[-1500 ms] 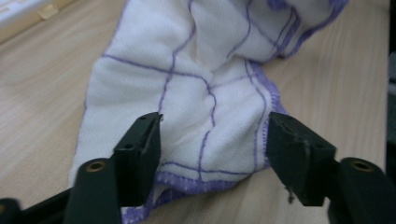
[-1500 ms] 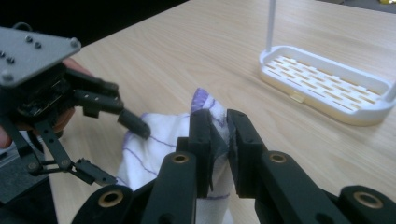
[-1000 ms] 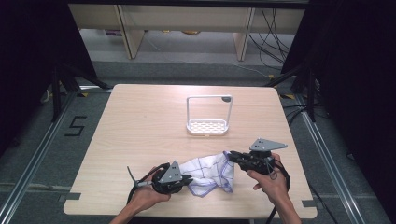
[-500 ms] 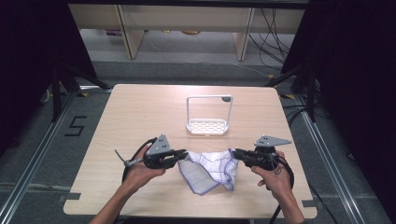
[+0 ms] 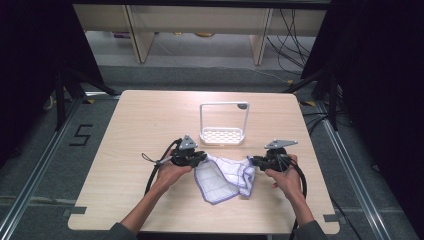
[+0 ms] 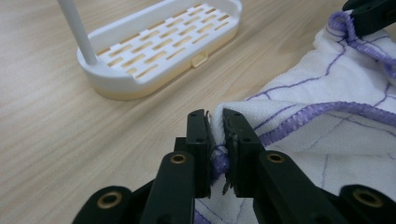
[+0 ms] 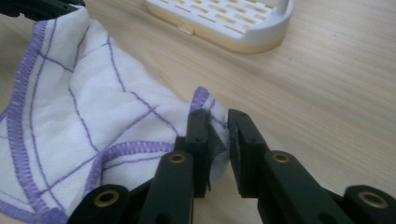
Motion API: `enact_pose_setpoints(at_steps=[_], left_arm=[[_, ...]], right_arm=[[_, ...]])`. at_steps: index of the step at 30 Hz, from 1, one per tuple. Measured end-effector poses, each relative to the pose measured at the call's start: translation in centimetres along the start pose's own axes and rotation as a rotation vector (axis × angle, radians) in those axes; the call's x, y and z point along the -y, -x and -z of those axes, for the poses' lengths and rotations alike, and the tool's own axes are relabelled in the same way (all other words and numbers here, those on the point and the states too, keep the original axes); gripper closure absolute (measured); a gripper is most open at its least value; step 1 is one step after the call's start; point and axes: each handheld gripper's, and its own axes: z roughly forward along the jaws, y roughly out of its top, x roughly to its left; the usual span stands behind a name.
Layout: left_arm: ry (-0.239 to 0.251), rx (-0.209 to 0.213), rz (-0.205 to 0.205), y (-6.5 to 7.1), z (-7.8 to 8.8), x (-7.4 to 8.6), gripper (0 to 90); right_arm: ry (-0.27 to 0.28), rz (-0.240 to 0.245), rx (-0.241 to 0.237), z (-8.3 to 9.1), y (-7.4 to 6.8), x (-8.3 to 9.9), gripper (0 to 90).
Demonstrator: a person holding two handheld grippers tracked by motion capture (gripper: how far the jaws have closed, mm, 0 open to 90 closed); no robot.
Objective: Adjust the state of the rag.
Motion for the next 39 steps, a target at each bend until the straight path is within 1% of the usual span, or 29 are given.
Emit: enact_pose_setpoints(at_steps=[1,2,3,4,5,7,9,10,11,12,16,17,18,20,22,23,24,26,27,28,29,30,31,33,34,36,37,38,39], left_arm=[[0.000,0.004,0.012,0.0,-0.1,0.1,78.6],[0.000,0.004,0.012,0.0,-0.1,0.1,74.4],[-0.002,0.012,0.035,0.2,0.3,0.2,66.6],[-0.002,0.012,0.035,0.2,0.3,0.2,62.3],[-0.014,0.002,0.030,0.7,1.2,0.2,56.3],[-0.024,-0.014,0.018,1.3,2.6,0.4,46.8],[-0.029,-0.010,0.012,2.1,4.1,0.9,42.4],[-0.029,-0.010,0.012,2.1,4.1,0.9,40.6],[-0.027,0.000,0.006,2.7,4.9,1.3,39.8],[-0.025,0.020,-0.014,3.8,6.2,2.0,40.2],[-0.032,0.042,-0.060,5.7,7.6,2.9,40.5],[-0.039,0.072,-0.060,6.6,7.6,3.4,42.0],[-0.039,0.072,-0.060,6.6,7.6,3.4,42.0],[-0.054,0.105,-0.090,8.1,7.1,3.7,42.3],[-0.070,0.109,-0.126,8.8,6.4,3.7,42.2],[-0.080,0.120,-0.140,9.2,5.8,3.7,42.0],[-0.087,0.122,-0.143,9.3,5.5,3.8,42.0],[-0.076,0.140,-0.115,9.8,4.8,3.9,42.8],[-0.090,0.141,-0.136,9.9,4.6,3.8,43.6],[-0.090,0.141,-0.136,9.9,4.6,3.8,44.1],[-0.109,0.135,-0.164,10.2,4.2,3.9,44.5],[-0.109,0.135,-0.164,10.2,4.2,3.9,45.2],[-0.122,0.135,-0.183,10.1,3.6,3.9,46.1],[-0.128,0.132,-0.182,10.1,3.4,3.9,50.4],[-0.140,0.137,-0.196,10.1,2.9,4.0,52.5],[-0.154,0.127,-0.223,10.0,2.6,4.0,57.9],[-0.154,0.127,-0.223,10.0,2.6,4.0,61.3],[-0.137,0.126,-0.201,9.8,2.5,3.9,68.4],[-0.134,0.117,-0.207,9.7,2.5,3.9,72.1]], right_arm=[[0.025,-0.009,0.017,-0.2,0.1,0.1,75.9],[0.025,-0.009,0.017,-0.2,0.1,0.1,75.9],[0.011,-0.021,0.032,0.4,0.3,0.1,65.6],[0.011,-0.021,0.032,0.4,0.3,0.1,65.6],[0.027,-0.043,0.068,1.3,0.1,-0.1,54.6],[0.059,-0.046,0.084,2.8,-0.4,-0.3,50.4],[0.093,-0.014,0.105,4.5,-1.2,-0.2,47.1],[0.093,-0.014,0.105,4.5,-1.2,-0.2,47.1],[0.095,-0.012,0.086,5.7,-2.2,0.1,45.6],[0.092,0.001,0.087,6.2,-2.6,0.4,45.5],[0.067,0.012,0.068,6.8,-3.6,1.4,45.6],[0.047,0.016,0.068,6.9,-4.2,2.1,46.0],[0.047,0.016,0.068,6.9,-4.2,2.1,46.0],[0.010,0.066,0.088,6.9,-4.9,3.3,48.9],[-0.020,0.121,0.132,6.8,-5.5,4.3,50.6],[-0.034,0.148,0.137,6.7,-5.5,4.7,51.8],[-0.053,0.117,0.126,6.8,-5.8,5.2,53.8],[-0.061,0.110,0.119,6.7,-5.7,5.6,54.5],[-0.067,0.115,0.120,6.6,-5.6,5.7,55.4],[-0.067,0.115,0.120,6.6,-5.6,5.7,55.4],[-0.080,0.088,0.111,6.2,-5.4,5.9,55.5],[-0.080,0.088,0.111,6.2,-5.4,5.9,55.5],[-0.096,0.080,0.095,5.7,-5.2,6.0,55.8],[-0.122,0.108,0.095,5.0,-5.3,6.2,56.9],[-0.114,0.130,0.105,4.7,-5.5,6.3,58.7],[-0.148,0.167,0.097,4.4,-5.7,6.4,63.7],[-0.173,0.149,0.089,4.4,-5.9,6.4,67.6],[-0.178,0.152,0.091,4.2,-5.8,6.4,74.1],[-0.174,0.149,0.092,4.0,-5.8,6.5,78.1]])
